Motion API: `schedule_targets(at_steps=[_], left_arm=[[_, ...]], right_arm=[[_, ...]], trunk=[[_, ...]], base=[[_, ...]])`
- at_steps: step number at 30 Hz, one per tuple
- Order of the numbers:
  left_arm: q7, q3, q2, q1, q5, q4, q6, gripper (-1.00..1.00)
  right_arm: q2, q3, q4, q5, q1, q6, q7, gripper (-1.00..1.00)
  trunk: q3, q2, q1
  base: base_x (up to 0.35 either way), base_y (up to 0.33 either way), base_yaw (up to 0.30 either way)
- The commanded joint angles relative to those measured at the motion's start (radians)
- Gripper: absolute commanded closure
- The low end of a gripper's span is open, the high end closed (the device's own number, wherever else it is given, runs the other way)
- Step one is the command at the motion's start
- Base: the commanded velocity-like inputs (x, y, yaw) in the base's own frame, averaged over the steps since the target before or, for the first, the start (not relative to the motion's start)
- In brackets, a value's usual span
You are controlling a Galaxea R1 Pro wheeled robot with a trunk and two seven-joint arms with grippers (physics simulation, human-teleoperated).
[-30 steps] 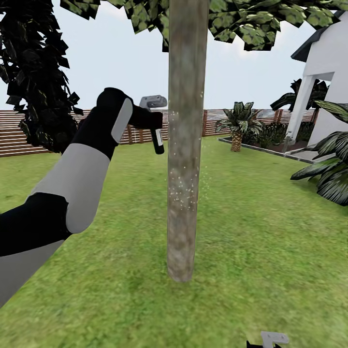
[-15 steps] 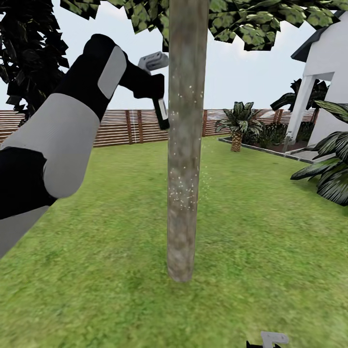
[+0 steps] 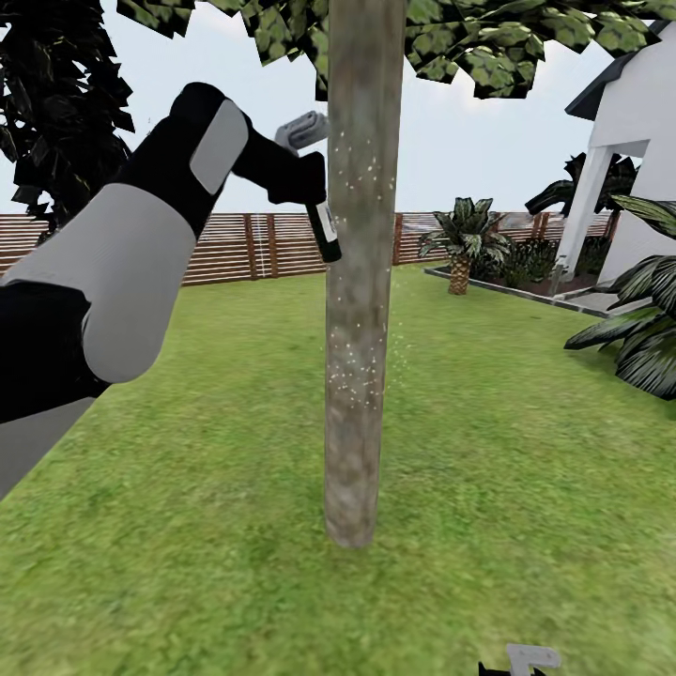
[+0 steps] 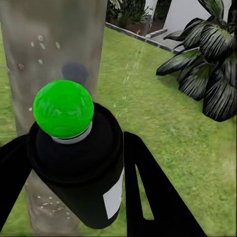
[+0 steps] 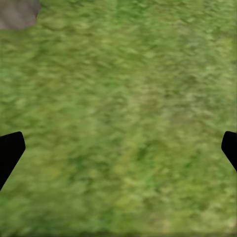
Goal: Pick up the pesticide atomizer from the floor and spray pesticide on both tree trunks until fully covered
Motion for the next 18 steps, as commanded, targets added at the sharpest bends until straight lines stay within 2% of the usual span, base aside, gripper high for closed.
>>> schedule_targets(at_steps=[1,5,12,18], left_arm=[[-0.005,0.000,0.000,-0.001,0.007,0.014,0.002,1.00],[-0.006,0.002,0.000,-0.001,0.018,0.033,0.001,1.00],[-0.006,0.004,0.000,-0.001,0.021,0.137,-0.008,1.00],[-0.007,0.005,0.000,-0.001,0.021,0.234,-0.046,1.00]], right_arm=[[0.000,0.009,0.004,-0.010,-0.002,-0.007,0.000,-1.00],[0.000,0.009,0.004,-0.010,-0.002,-0.007,0.000,-1.00],[0.000,0.009,0.004,-0.010,-0.002,-0.007,0.000,-1.00],[0.000,0.009,0.004,-0.010,-0.002,-0.007,0.000,-1.00]], trunk=[[-0.002,-0.002,0.000],[-0.002,-0.002,0.000],[-0.002,-0.002,0.000],[-0.002,-0.002,0.000]], base=[[0.000,0.000,0.000],[0.000,0.000,0.000],[0.000,0.000,0.000],[0.000,0.000,0.000]])
